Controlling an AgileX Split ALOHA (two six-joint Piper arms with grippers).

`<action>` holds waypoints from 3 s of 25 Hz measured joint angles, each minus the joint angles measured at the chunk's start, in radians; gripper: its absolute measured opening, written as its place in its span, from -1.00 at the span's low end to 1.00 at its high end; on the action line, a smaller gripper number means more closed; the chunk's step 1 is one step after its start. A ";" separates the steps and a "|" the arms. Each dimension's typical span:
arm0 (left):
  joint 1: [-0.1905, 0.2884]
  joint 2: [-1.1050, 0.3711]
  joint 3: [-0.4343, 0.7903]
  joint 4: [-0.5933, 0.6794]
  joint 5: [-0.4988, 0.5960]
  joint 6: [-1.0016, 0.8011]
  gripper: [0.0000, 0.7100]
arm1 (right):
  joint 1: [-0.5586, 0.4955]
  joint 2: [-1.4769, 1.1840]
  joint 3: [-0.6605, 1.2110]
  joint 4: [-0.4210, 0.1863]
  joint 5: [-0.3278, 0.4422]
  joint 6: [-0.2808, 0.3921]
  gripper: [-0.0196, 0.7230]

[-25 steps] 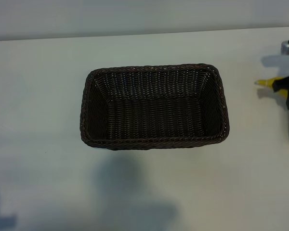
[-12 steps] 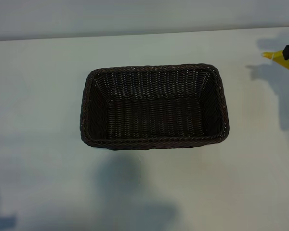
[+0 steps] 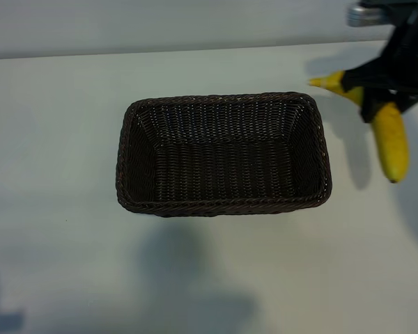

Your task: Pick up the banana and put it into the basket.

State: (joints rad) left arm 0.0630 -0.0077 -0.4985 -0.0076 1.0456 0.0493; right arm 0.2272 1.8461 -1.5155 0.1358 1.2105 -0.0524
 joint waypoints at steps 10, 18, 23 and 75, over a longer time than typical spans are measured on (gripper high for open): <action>0.000 0.000 0.000 0.000 0.000 0.000 0.52 | 0.239 0.006 -0.047 0.001 -0.085 -0.067 0.20; 0.000 0.000 0.000 0.000 0.000 0.000 0.52 | 0.346 0.043 -0.047 -0.001 -0.241 -0.384 0.20; 0.000 0.000 0.000 0.000 0.000 0.000 0.52 | 0.392 0.069 -0.047 -0.004 -0.359 -0.492 0.20; 0.000 0.000 0.000 0.000 0.000 0.000 0.52 | 0.068 0.173 -0.248 -0.123 -0.100 0.027 0.59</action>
State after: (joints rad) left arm 0.0630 -0.0077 -0.4985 -0.0076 1.0456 0.0493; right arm 0.2949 2.0192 -1.7630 0.0131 1.1108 -0.0253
